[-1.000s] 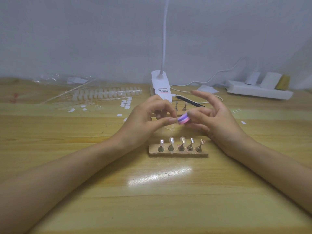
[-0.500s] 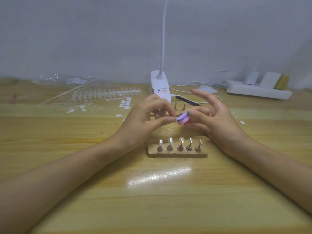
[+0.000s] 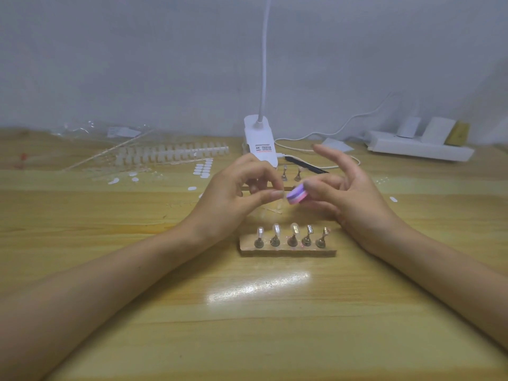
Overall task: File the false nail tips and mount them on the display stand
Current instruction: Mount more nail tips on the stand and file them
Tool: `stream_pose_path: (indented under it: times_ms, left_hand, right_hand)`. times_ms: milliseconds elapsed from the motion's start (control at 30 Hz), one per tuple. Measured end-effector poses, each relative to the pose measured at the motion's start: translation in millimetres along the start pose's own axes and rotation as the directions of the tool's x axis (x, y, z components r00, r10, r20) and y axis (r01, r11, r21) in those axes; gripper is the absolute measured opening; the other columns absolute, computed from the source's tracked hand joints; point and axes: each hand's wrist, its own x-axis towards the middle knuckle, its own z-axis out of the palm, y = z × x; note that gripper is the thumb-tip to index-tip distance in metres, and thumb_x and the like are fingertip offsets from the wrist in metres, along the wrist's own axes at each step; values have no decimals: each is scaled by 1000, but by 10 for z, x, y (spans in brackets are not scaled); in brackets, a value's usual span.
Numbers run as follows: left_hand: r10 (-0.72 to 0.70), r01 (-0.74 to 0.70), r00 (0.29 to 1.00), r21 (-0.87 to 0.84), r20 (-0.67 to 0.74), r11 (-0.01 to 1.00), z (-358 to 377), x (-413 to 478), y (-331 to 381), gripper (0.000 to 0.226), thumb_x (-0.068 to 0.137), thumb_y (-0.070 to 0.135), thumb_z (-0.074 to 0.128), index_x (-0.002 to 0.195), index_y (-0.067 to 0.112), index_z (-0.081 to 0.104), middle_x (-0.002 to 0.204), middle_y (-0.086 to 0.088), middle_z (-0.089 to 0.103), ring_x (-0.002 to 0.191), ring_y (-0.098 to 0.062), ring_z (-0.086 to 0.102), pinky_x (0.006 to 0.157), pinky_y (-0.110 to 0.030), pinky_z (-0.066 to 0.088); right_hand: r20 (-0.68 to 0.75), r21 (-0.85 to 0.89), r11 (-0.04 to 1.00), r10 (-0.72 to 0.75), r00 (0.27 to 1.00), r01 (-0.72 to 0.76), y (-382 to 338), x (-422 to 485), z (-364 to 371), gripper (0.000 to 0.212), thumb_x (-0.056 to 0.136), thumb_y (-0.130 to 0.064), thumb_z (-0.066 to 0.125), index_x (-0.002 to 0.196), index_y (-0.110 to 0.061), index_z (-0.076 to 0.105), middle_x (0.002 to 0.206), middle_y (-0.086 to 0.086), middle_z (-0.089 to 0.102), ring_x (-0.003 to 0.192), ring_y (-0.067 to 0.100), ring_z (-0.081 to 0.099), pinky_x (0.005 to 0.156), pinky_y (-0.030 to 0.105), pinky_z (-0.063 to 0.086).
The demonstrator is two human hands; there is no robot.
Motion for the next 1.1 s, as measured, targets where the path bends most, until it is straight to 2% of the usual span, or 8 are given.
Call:
stream_pose_path:
  times_ms: [100,200,333,433,633,900,1000,1100]
  left_hand:
    - [16,-16,1000,16,12,1000,2,-6,13,6,86,11,73,83,15,69,87,5,53,73,-6,50,68,-9,38]
    - [6,-6,1000,6,23,1000,-1,-6,16,4,86,14,73,84,15,69,87,4,53,73,-6,50,67,-8,38]
    - [8,-9,1000,18,21,1000,-2,-7,15,5,86,12,72,84,15,69,85,6,53,74,-6,50,68,-8,37]
    - [4,-5,1000,14,22,1000,2,-1,15,5,86,14,72,83,15,69,85,7,52,73,-6,49,67,-8,37]
    - [13,-13,1000,12,17,1000,1,-6,17,5,86,15,73,83,16,69,86,5,52,74,-11,50,68,-9,37]
    - [31,-33,999,26,42,999,0,-14,37,5,87,14,72,85,12,68,86,6,53,73,-9,49,67,-8,37]
    - [36,-38,998,33,48,999,0,-16,40,4,87,16,71,85,13,68,87,-5,53,75,-14,49,67,-9,37]
    - [26,-28,997,22,66,999,7,-16,36,4,87,17,71,85,14,69,87,-8,52,76,-17,49,67,-9,36]
  right_hand:
    - [118,-71,997,20,993,-12,-15,-22,58,80,71,-15,76,143,-31,46,92,11,74,79,22,74,69,30,60]
    - [-19,15,1000,0,1000,0,5,1,4,79,71,-15,75,144,-23,44,90,13,75,81,23,74,71,33,62]
    - [99,-57,998,19,995,-13,-10,-19,52,78,70,-16,77,142,-29,47,91,12,74,79,23,74,69,31,60]
    - [-17,13,1000,13,1000,-13,13,11,3,78,71,-19,75,142,-22,45,90,13,76,82,25,74,73,35,62]
    - [64,-24,999,37,997,-36,14,15,1,73,72,-19,76,138,-28,48,96,17,75,86,30,74,77,41,62]
    - [50,-9,1000,28,998,-27,8,14,-8,75,71,-18,76,139,-26,48,95,20,74,83,32,74,73,38,62]
    - [138,-48,998,35,990,-29,-2,4,24,75,72,-17,77,140,-29,48,93,15,74,79,26,75,69,31,60]
    - [20,6,1000,11,1000,-11,21,27,-18,74,72,-18,75,141,-22,48,91,15,75,81,27,74,73,37,62]
